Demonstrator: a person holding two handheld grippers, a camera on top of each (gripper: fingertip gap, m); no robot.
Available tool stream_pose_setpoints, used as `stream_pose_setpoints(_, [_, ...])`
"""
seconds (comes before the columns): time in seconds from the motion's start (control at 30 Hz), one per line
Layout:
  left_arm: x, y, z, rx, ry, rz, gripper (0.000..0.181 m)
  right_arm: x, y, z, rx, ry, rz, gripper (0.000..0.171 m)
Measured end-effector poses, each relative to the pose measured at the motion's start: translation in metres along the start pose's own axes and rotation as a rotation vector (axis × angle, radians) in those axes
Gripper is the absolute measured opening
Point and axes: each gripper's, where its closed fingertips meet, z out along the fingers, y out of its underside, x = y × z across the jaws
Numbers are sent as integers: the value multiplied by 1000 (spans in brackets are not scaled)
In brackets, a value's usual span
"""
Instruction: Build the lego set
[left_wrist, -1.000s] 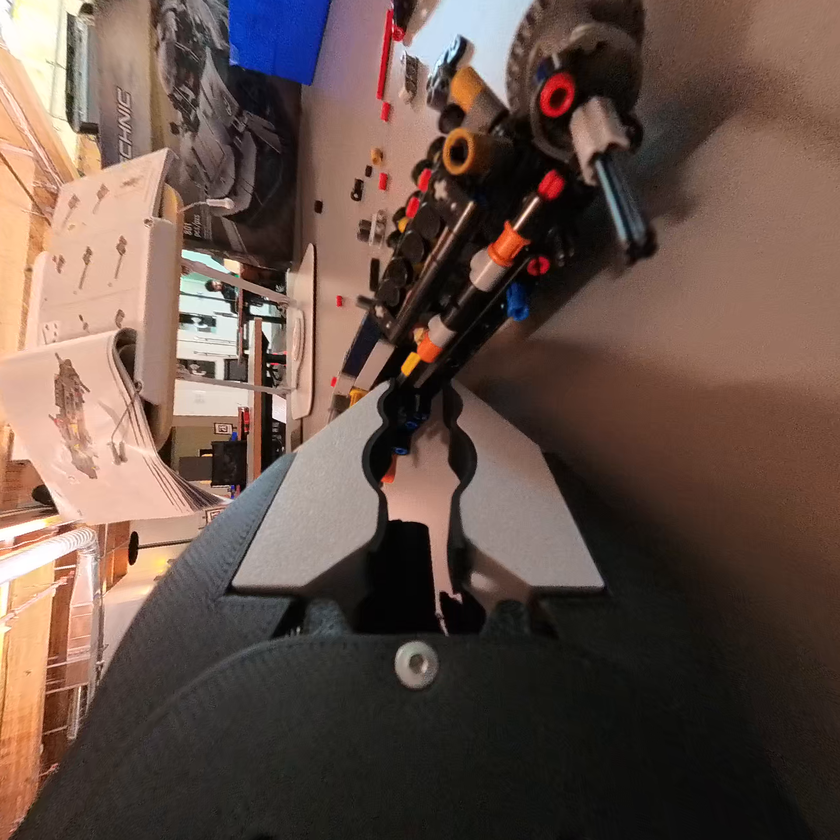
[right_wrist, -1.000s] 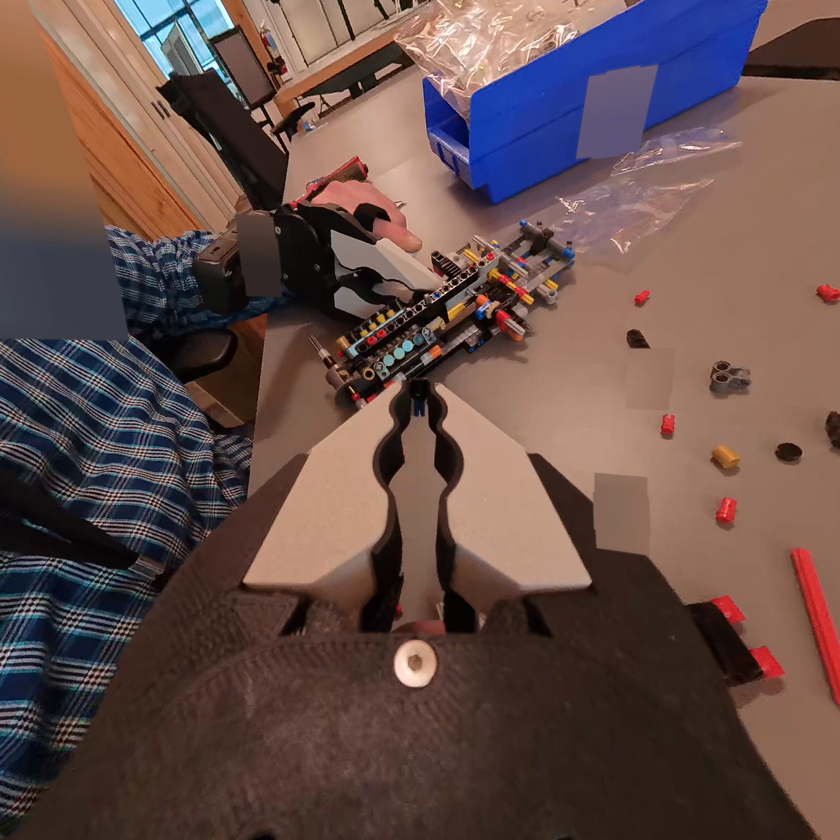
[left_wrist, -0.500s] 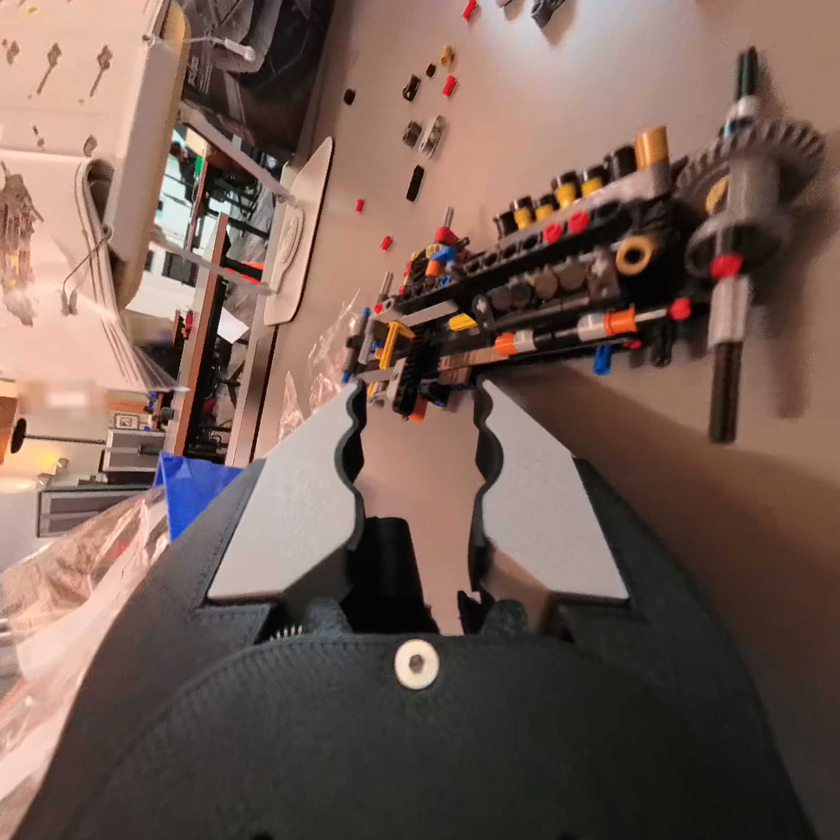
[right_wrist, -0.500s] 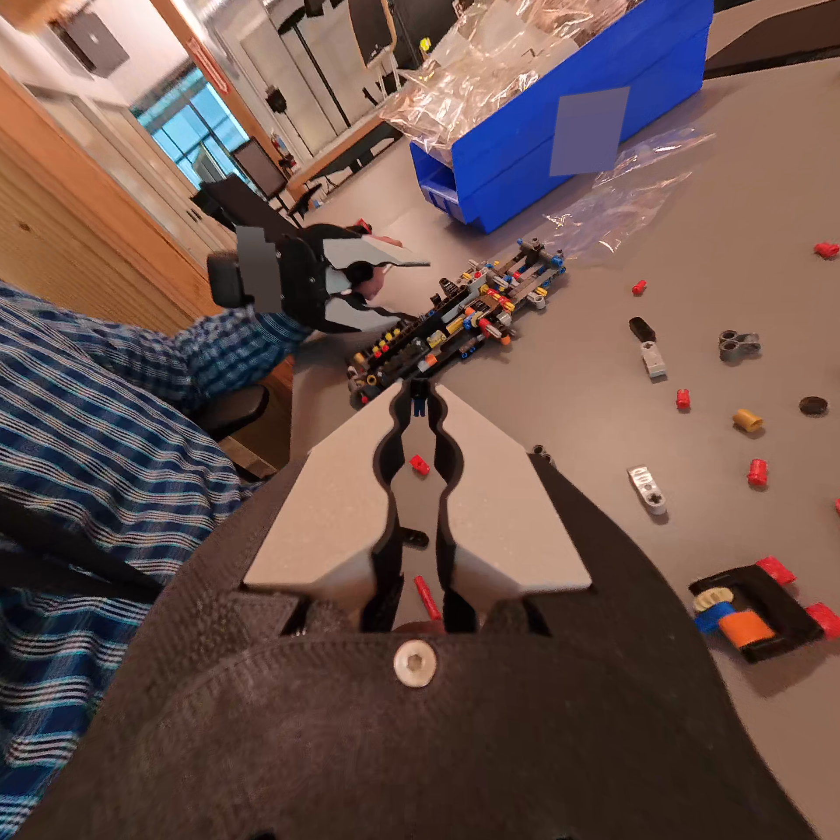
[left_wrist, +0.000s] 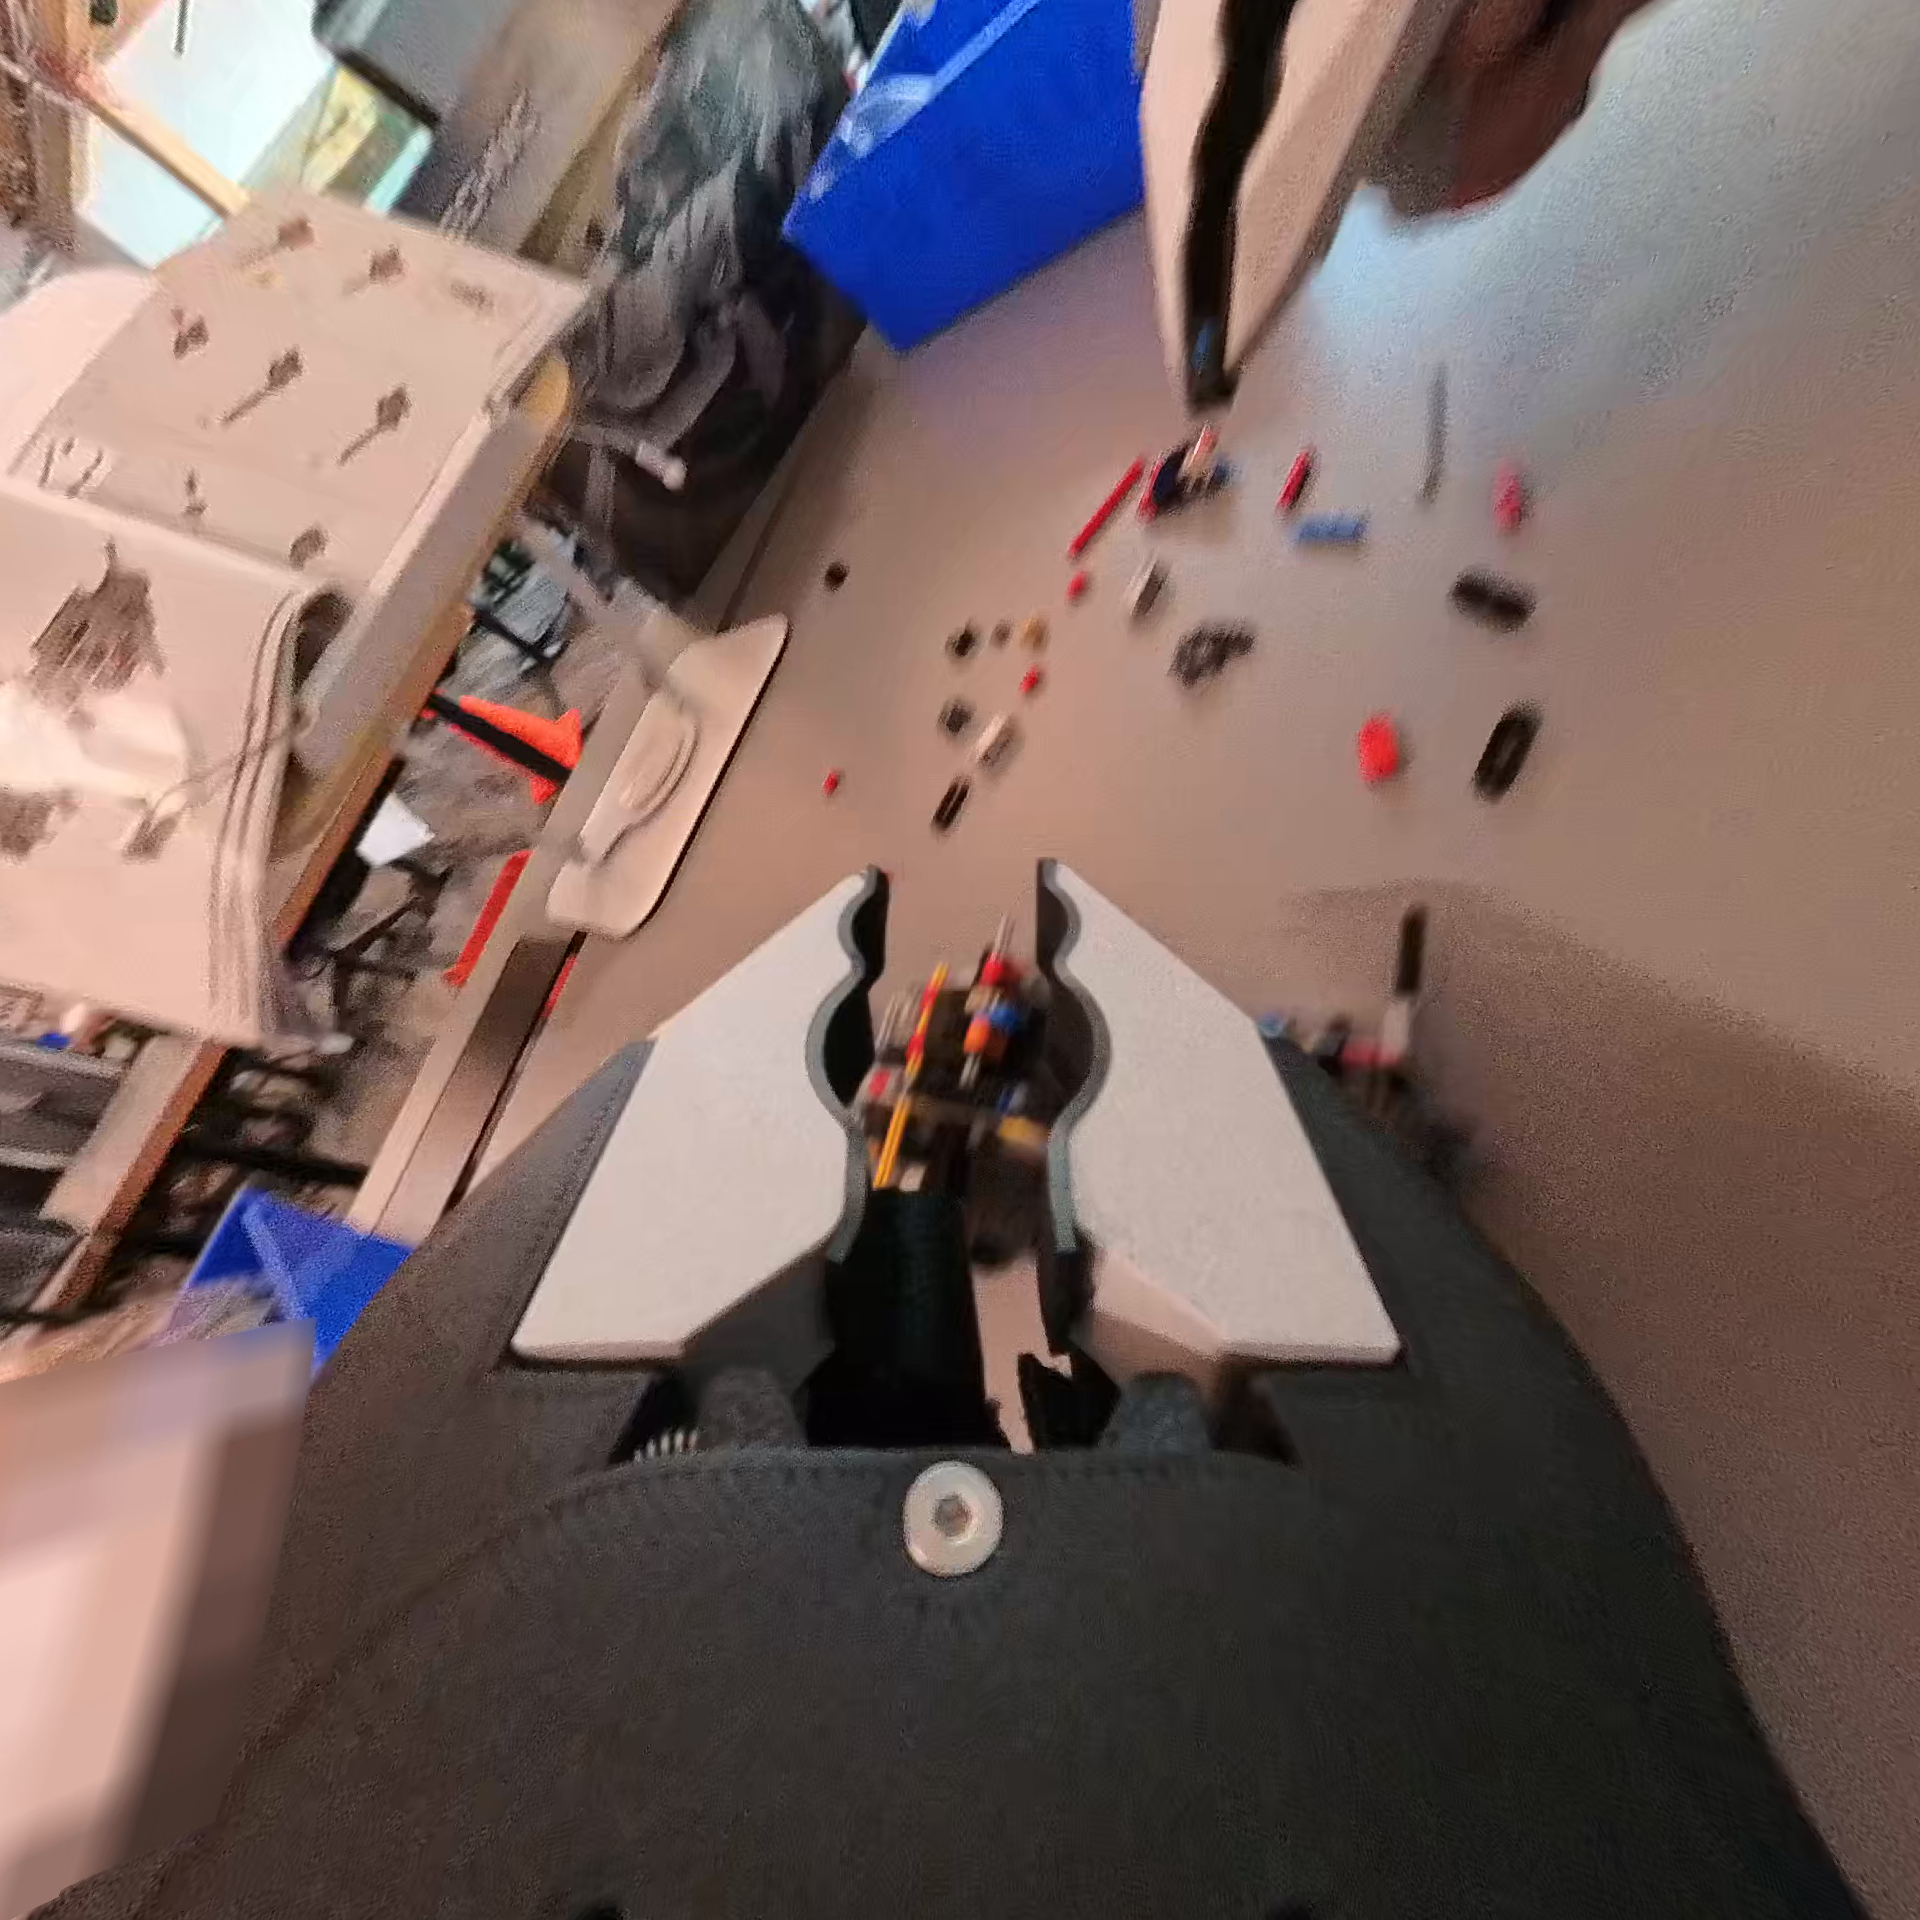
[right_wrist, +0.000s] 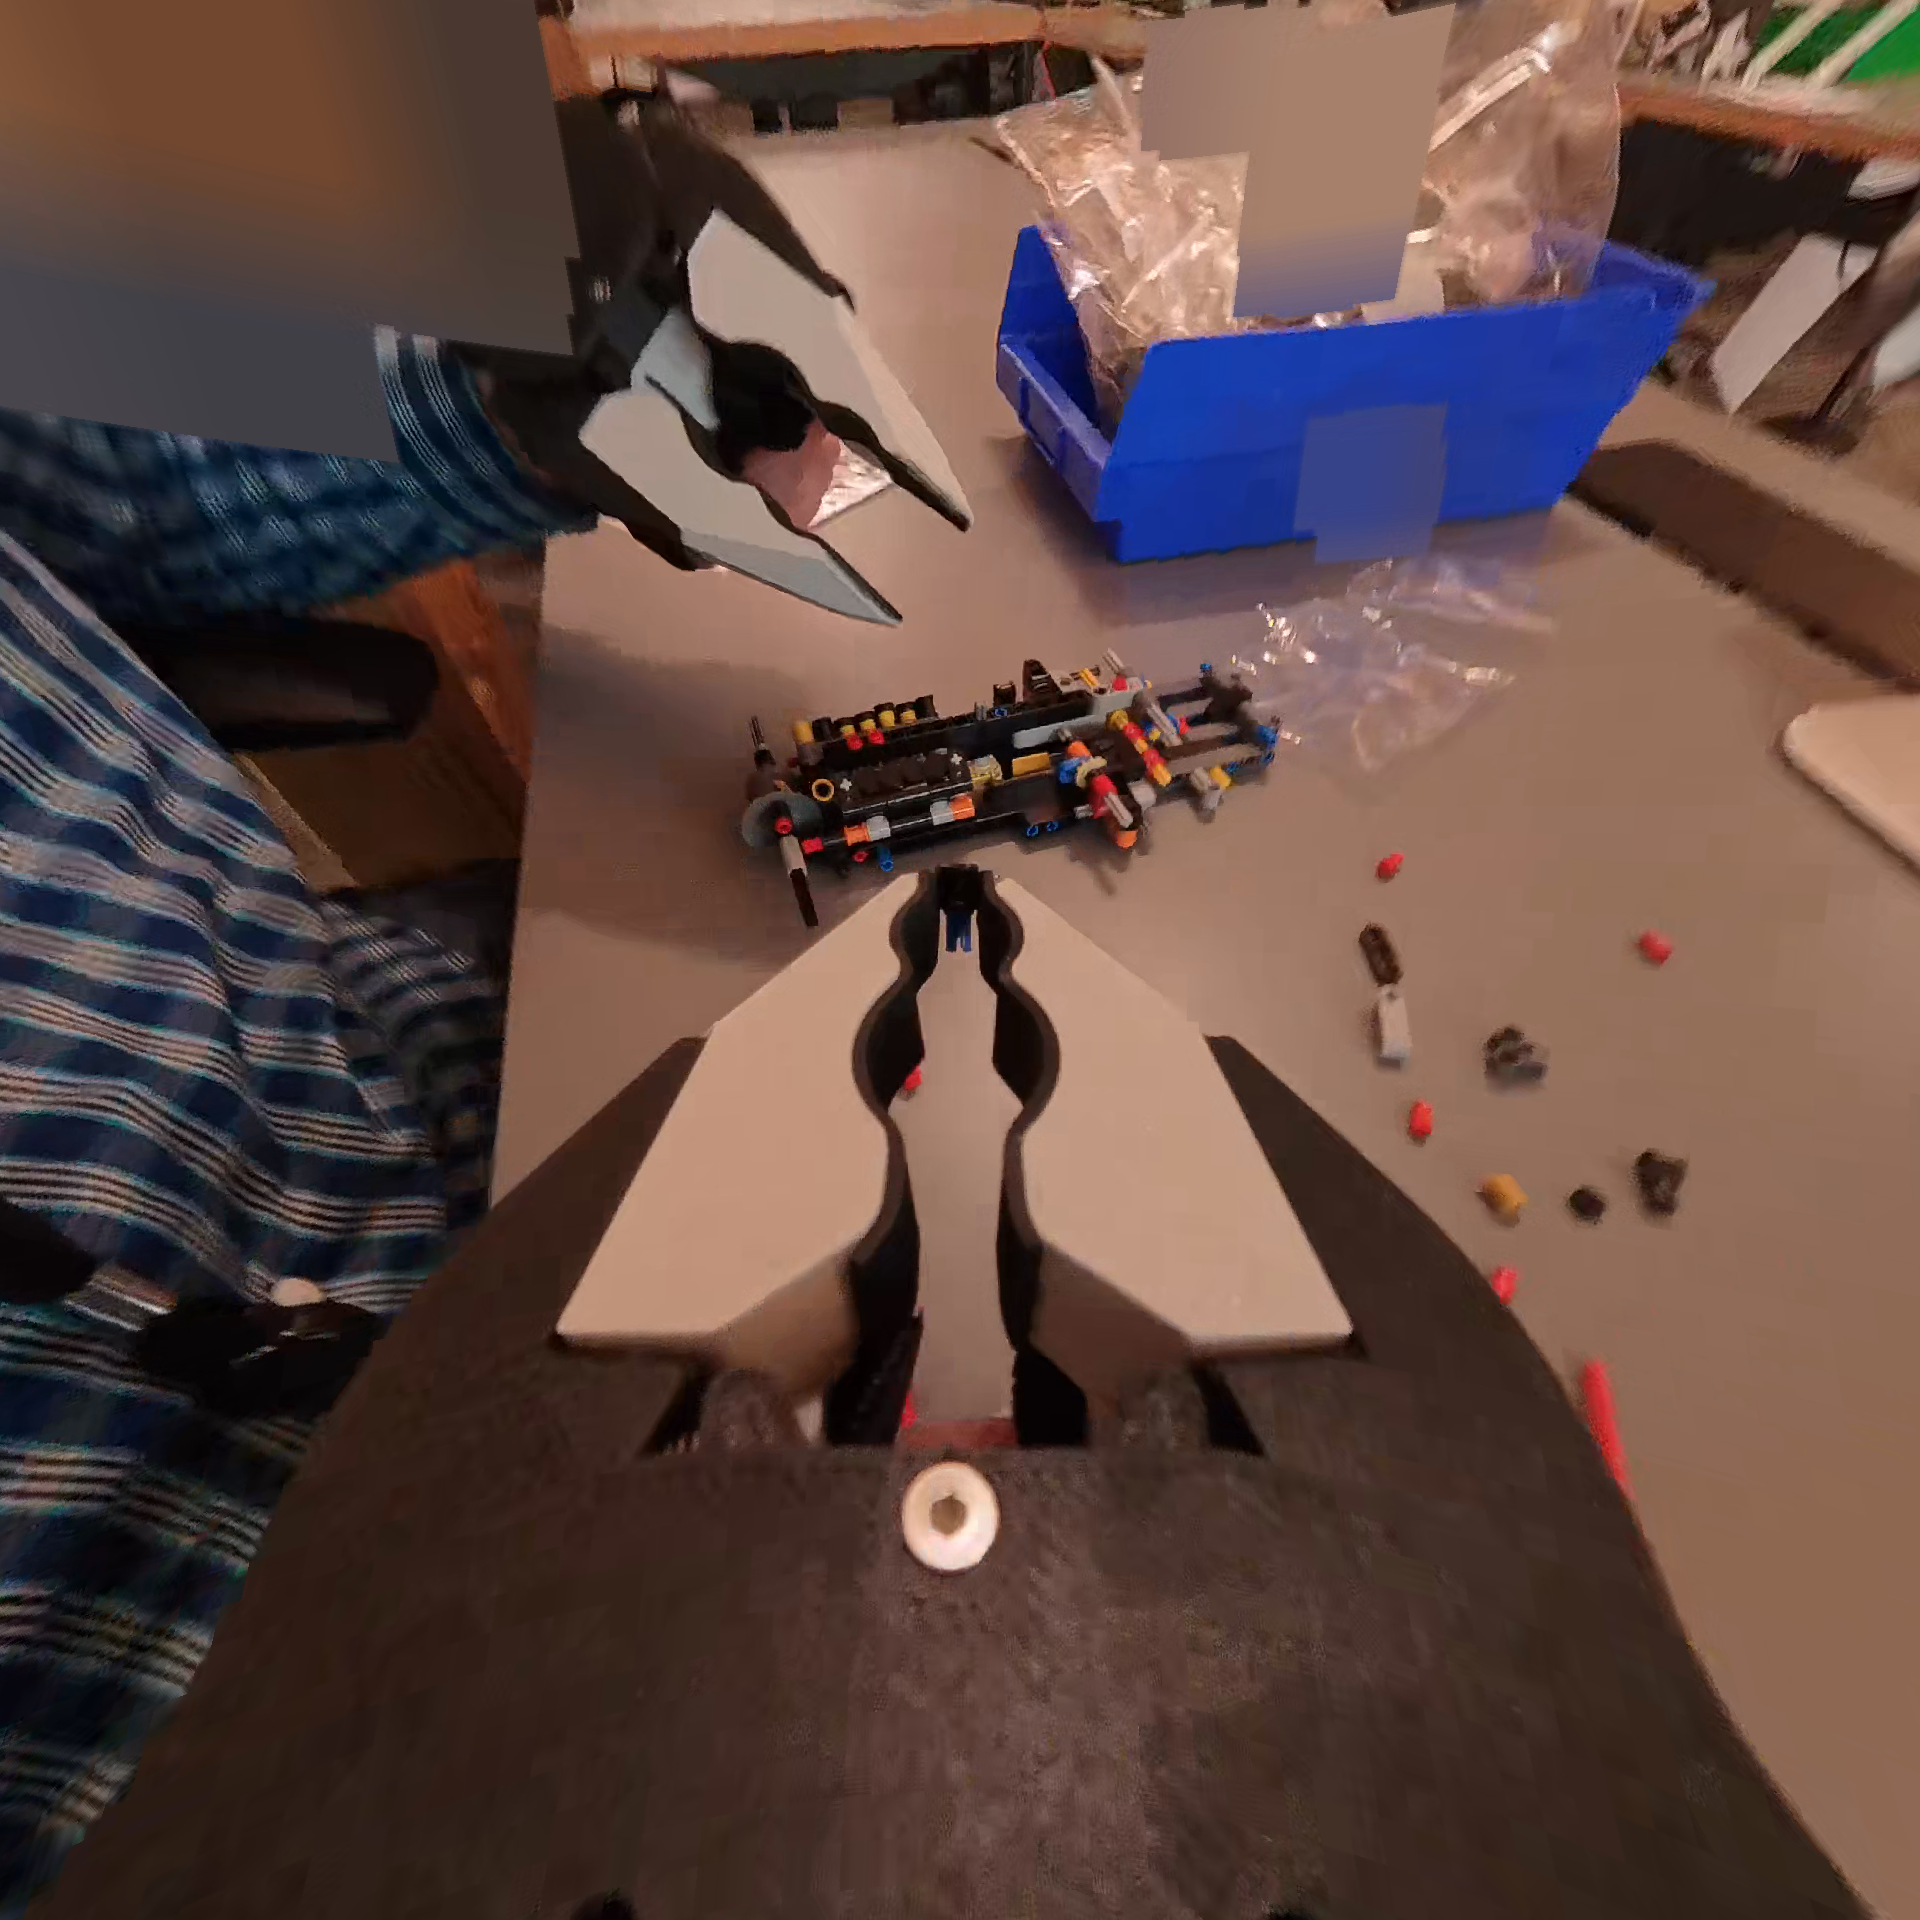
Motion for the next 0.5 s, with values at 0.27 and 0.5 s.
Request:
stream_pose_setpoints(0.27, [44, -78, 41, 121, 170, 20, 23, -13, -18, 6, -24, 33, -284, 4])
stream_pose_setpoints(0.5, [53, -82, 55, 134, 202, 33, 9, -16, -15, 1, -54, 15, -365, 4])
